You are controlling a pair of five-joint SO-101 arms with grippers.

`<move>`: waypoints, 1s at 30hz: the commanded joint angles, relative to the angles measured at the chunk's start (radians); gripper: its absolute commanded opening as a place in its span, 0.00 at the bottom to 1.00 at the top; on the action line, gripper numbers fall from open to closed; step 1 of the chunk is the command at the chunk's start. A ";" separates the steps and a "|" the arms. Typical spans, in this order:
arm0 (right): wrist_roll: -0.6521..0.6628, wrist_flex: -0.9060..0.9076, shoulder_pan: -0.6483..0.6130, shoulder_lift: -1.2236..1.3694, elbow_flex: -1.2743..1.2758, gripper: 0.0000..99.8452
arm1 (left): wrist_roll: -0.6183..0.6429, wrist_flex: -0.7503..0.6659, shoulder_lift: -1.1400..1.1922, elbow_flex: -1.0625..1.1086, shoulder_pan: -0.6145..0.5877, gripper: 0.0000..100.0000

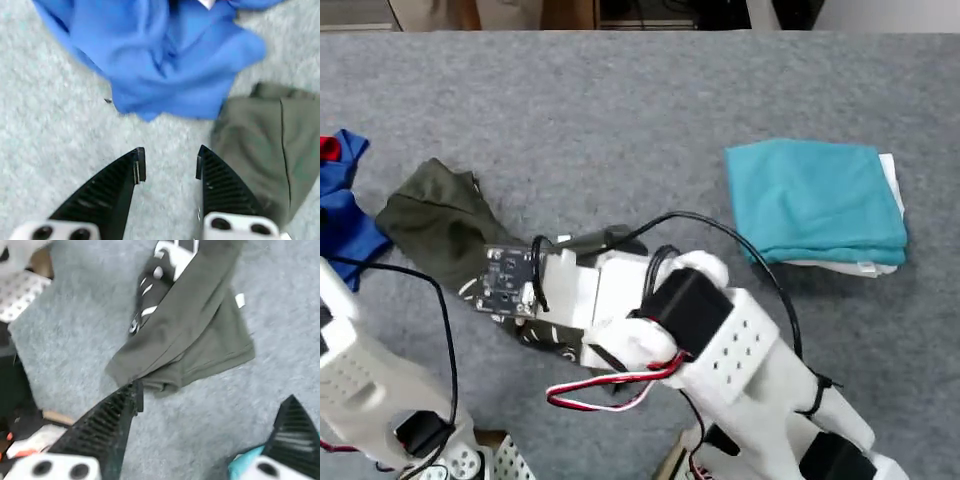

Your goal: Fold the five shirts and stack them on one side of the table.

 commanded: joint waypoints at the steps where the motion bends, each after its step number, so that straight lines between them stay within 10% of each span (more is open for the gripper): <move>1: -0.008 -0.075 0.097 0.099 -0.068 0.38 | 0.055 0.009 -0.150 0.095 0.092 0.18; 19: -0.003 -0.149 0.763 0.246 -0.377 0.20 | -0.026 0.009 -0.693 0.690 0.941 0.18; 30: 0.106 -0.299 1.125 0.173 -0.378 0.20 | -0.029 0.008 -0.630 0.769 1.263 0.18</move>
